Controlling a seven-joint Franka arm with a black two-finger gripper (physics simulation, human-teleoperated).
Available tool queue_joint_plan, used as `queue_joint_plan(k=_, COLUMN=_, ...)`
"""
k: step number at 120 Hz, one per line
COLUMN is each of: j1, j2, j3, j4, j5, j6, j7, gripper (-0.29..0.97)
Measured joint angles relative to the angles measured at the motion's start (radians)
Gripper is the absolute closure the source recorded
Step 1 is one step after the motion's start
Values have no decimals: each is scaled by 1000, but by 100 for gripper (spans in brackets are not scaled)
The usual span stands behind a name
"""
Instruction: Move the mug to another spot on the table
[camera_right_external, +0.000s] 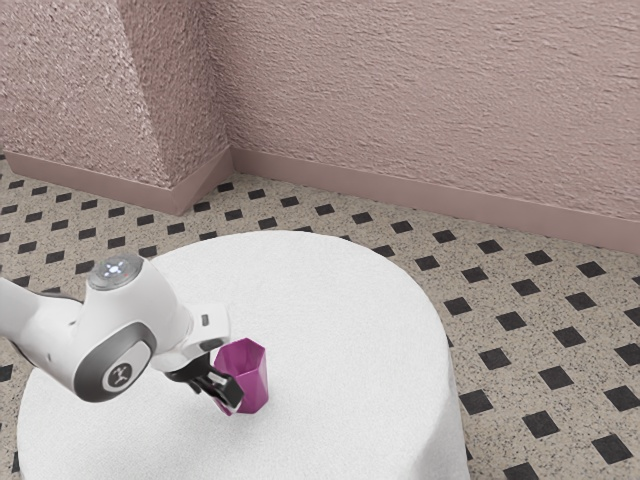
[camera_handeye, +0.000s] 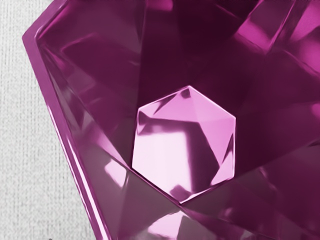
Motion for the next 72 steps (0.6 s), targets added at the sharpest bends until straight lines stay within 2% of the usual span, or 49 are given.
queue_joint_plan(k=24, j1=0, j2=1, j3=-2, j4=2, j5=-3, j6=1, j7=-6, gripper=31)
queue_joint_plan(k=40, j1=0, j2=1, j3=-2, j4=2, j5=-4, j6=2, j7=-9, gripper=50)
queue_joint_plan(k=72, j1=1, j2=-11, j3=-1, j4=13, j5=-2, j6=1, j7=-13, gripper=59)
